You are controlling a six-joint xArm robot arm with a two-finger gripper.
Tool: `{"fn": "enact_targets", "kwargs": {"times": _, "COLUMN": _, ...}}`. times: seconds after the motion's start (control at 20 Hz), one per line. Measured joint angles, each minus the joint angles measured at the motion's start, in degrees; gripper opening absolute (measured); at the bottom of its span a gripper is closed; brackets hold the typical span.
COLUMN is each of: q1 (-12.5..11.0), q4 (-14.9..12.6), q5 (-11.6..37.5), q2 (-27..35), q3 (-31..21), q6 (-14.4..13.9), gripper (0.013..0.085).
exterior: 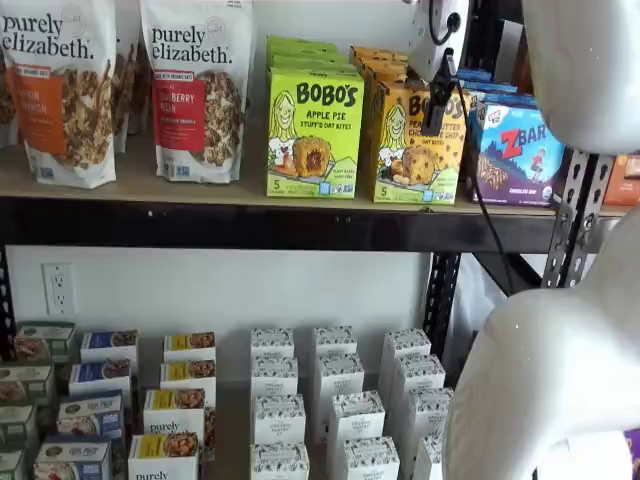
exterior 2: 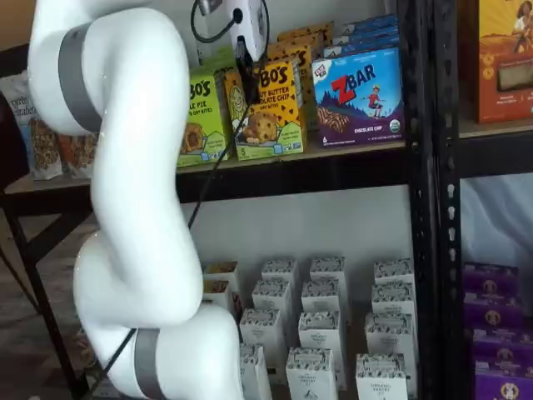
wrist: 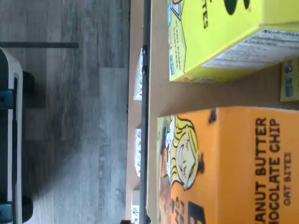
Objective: Pick up the orange box on the top shelf, the fifth box from the left
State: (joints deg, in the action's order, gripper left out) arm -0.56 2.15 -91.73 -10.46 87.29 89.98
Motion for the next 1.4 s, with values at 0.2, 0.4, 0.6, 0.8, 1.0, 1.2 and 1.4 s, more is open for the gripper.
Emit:
{"fn": "enact_targets", "kwargs": {"times": 0.2, "q1": 0.0, "q4": 0.1, "q5": 0.1, "q2": -0.1, "q3": -0.2, "q6": 0.0, "gripper": 0.073}}
{"fn": "enact_targets", "kwargs": {"times": 0.4, "q1": -0.1, "q4": 0.3, "q5": 0.1, "q2": -0.1, "q3": -0.3, "q6": 0.1, "gripper": 0.065}}
{"fn": "enact_targets", "kwargs": {"times": 0.6, "q1": -0.2, "q4": 0.6, "q5": 0.1, "q2": -0.1, "q3": -0.2, "q6": 0.1, "gripper": 0.057}}
{"fn": "enact_targets", "kwargs": {"times": 0.8, "q1": -0.4, "q4": 0.9, "q5": -0.1, "q2": -0.1, "q3": 0.0, "q6": 0.2, "gripper": 0.049}}
{"fn": "enact_targets", "kwargs": {"times": 1.0, "q1": -0.4, "q4": 0.9, "q5": -0.6, "q2": 0.2, "q3": 0.4, "q6": 0.3, "gripper": 0.049}}
{"fn": "enact_targets", "kwargs": {"times": 1.2, "q1": -0.5, "q4": 1.0, "q5": -0.7, "q2": 0.2, "q3": 0.4, "q6": 0.4, "gripper": 0.049}}
{"fn": "enact_targets", "kwargs": {"times": 1.4, "q1": -0.5, "q4": 1.0, "q5": -0.5, "q2": 0.1, "q3": 0.3, "q6": 0.3, "gripper": 0.049}}
